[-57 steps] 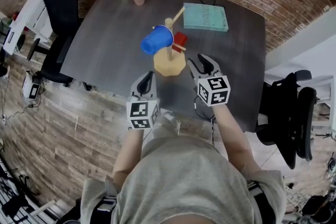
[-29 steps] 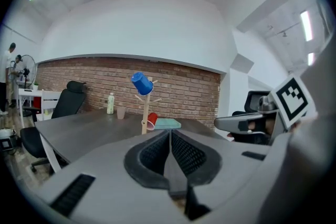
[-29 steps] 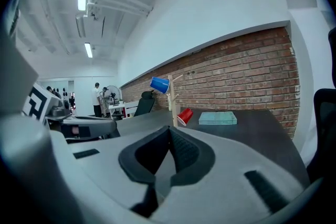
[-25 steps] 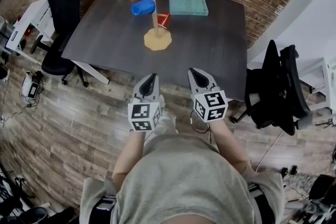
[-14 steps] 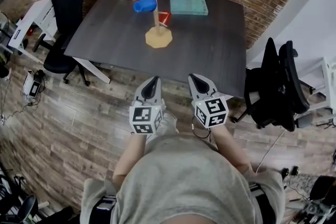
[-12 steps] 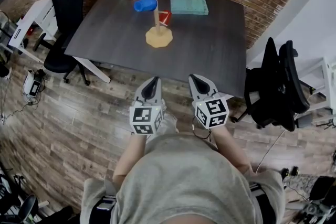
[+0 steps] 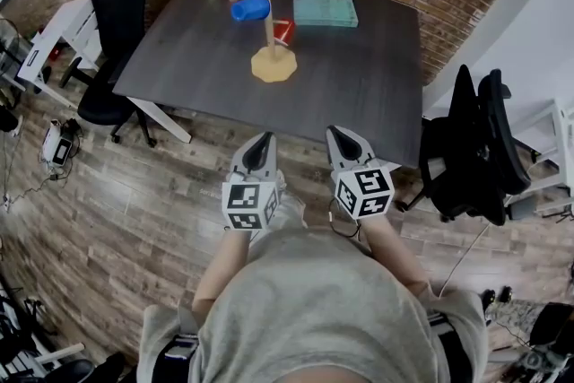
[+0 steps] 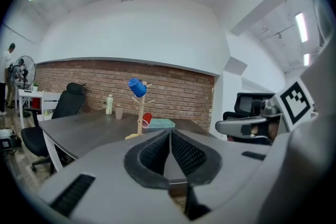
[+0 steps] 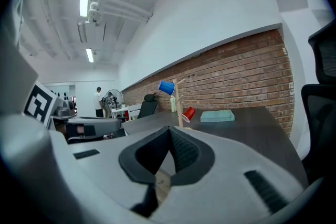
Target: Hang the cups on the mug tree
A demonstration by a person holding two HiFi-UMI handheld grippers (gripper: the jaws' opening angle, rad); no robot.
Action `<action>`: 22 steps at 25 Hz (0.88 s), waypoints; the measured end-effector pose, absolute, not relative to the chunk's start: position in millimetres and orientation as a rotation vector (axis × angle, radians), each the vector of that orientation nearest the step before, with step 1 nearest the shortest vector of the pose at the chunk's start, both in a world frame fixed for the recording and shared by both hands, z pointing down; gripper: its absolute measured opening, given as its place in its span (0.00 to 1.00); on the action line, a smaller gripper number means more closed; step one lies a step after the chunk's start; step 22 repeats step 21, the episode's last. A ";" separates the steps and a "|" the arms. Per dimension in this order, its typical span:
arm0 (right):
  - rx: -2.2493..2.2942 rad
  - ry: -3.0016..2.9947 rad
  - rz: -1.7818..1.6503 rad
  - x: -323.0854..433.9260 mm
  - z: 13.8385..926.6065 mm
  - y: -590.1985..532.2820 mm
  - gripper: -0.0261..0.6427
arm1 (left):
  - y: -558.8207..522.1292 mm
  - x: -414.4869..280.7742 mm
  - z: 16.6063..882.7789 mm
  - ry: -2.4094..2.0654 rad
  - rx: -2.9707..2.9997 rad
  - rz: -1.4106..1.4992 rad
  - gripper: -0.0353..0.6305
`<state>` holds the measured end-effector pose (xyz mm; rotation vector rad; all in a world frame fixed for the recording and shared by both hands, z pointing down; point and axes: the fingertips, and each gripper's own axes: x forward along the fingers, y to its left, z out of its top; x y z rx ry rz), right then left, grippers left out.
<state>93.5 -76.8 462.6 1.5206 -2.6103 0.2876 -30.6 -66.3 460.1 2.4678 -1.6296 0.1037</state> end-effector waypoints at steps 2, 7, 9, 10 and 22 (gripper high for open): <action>1.526 -2.605 0.279 95.0 462.4 -77.8 0.04 | -67.1 -30.0 460.6 -1.630 2.469 0.111 0.08; 1.535 -2.604 0.277 97.0 462.9 -79.2 0.04 | -68.2 -28.4 461.1 -1.627 2.470 0.111 0.08; 1.534 -2.604 0.279 96.2 463.7 -79.7 0.04 | -68.7 -28.6 460.9 -1.626 2.471 0.108 0.08; 1.533 -2.604 0.279 95.9 464.0 -80.0 0.04 | -69.1 -28.7 460.9 -1.625 2.471 0.106 0.08; 1.511 -2.623 0.257 90.7 459.7 -83.1 0.04 | -73.0 -25.8 460.2 -1.606 2.471 0.113 0.08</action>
